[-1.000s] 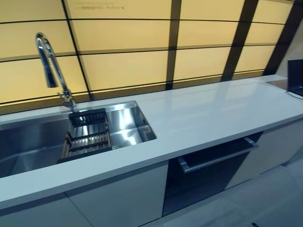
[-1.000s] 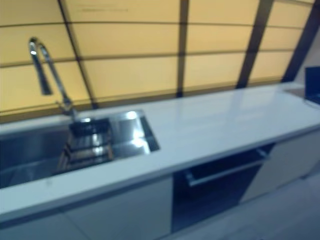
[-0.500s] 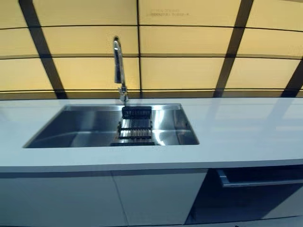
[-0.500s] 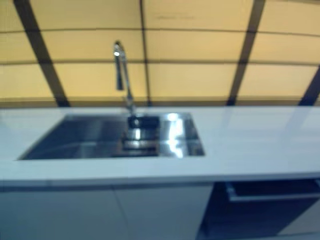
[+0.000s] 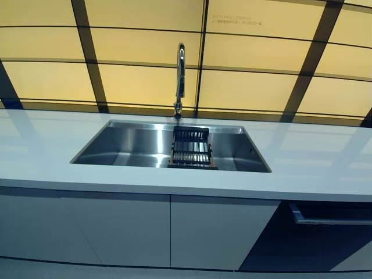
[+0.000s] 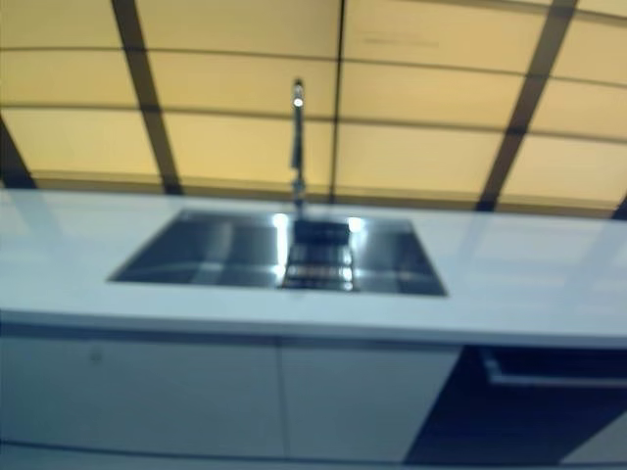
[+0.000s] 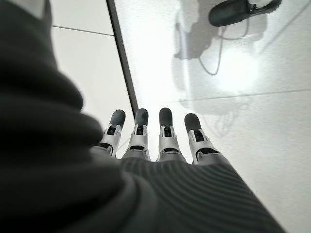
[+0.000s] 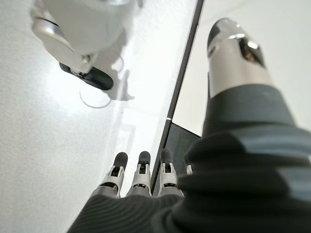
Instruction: Take plates into dishwasher
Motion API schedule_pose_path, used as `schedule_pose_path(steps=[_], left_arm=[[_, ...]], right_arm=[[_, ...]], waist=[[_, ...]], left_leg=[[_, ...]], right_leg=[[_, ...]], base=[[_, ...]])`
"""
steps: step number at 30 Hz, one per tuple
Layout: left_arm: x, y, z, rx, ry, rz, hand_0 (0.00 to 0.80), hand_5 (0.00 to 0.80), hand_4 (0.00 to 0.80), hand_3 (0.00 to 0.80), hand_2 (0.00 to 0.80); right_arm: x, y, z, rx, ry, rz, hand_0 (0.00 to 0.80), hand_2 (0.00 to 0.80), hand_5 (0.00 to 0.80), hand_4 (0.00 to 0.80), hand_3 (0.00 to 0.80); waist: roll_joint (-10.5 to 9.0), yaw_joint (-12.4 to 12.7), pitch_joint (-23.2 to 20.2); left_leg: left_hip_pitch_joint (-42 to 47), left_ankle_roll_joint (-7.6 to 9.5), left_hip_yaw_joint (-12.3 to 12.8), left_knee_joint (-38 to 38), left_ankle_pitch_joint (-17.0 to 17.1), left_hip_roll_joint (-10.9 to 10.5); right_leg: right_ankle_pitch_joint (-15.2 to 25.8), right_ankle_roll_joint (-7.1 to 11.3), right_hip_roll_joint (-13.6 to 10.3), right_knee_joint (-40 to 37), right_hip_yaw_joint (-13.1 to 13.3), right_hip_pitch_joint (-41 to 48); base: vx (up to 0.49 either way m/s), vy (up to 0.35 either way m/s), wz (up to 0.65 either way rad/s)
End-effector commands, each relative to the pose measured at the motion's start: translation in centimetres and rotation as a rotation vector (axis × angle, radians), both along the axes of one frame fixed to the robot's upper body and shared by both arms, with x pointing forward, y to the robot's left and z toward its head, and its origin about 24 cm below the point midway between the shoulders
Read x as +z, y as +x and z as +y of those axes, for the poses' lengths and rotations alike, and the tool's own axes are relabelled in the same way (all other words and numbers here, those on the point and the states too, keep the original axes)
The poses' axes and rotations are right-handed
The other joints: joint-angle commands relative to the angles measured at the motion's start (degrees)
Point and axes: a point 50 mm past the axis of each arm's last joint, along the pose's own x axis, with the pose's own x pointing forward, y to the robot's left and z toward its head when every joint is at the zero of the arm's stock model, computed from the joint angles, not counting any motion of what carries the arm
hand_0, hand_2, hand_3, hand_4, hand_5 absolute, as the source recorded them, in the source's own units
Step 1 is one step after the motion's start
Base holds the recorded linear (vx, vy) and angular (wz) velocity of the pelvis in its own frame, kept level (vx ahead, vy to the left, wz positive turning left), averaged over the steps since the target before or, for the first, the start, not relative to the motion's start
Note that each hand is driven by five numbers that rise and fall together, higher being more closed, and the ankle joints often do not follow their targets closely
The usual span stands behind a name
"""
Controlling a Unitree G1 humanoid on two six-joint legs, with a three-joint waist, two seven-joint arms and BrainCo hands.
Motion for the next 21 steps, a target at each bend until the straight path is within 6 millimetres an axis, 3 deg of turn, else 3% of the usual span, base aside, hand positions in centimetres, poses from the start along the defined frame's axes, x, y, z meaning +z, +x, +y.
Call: schedule_pose_path(steps=[1,3,10,15,21], left_arm=[[0.8,2.1,0.7,0.013,0.003,-0.050,0.000,0.000,0.000,0.000,0.000],[0.7,2.1,0.3,0.025,-0.010,-0.048,0.000,0.000,0.000,0.000,0.000],[0.1,2.0,-1.5,0.042,-0.104,-0.077,0.000,0.000,0.000,0.000,0.000],[0.0,2.4,-2.7,0.122,-0.190,-0.144,0.000,0.000,0.000,0.000,0.000],[0.1,2.7,-2.9,0.198,-0.232,-0.201,0.000,0.000,0.000,0.000,0.000]], right_arm=[[0.6,2.1,0.0,0.005,0.013,-0.043,0.000,0.000,0.000,0.000,0.000],[0.2,1.8,0.6,0.004,0.034,-0.009,0.000,0.000,0.000,0.000,0.000],[-0.3,1.1,1.2,-0.026,0.070,0.007,0.000,0.000,0.000,0.000,0.000],[-0.2,1.1,1.3,-0.077,0.092,-0.042,0.000,0.000,0.000,0.000,0.000],[-0.1,0.9,0.8,-0.116,0.085,-0.058,0.000,0.000,0.000,0.000,0.000]], waist=[[1.58,1.3,-0.4],[1.09,2.3,-1.5],[0.94,2.3,-3.1],[1.52,2.0,-3.3],[2.05,1.9,-3.3]], left_leg=[[-0.5,2.81,0.2,1.0,-2.5,2.0],[-1.3,2.45,1.3,0.7,-1.8,2.4],[-1.5,0.58,2.9,-0.5,-0.3,3.4],[-1.5,-0.75,3.4,-0.8,0.9,4.1],[-2.1,-1.74,3.6,-0.9,1.9,4.6]], right_leg=[[4.2,-0.72,3.4,4.3,3.4,-3.4],[0.6,-1.28,4.6,0.4,2.3,0.6],[0.0,-2.72,7.1,-5.8,3.4,3.9],[-0.3,-3.86,8.4,-7.4,2.6,5.4],[-0.7,-4.52,8.8,-8.0,1.5,6.3]], base=[[-0.114,-0.085,0.02],[-0.154,-0.149,0.03],[-0.100,-0.140,-0.14],[-0.067,-0.079,-0.05],[-0.051,-0.032,0.01]])
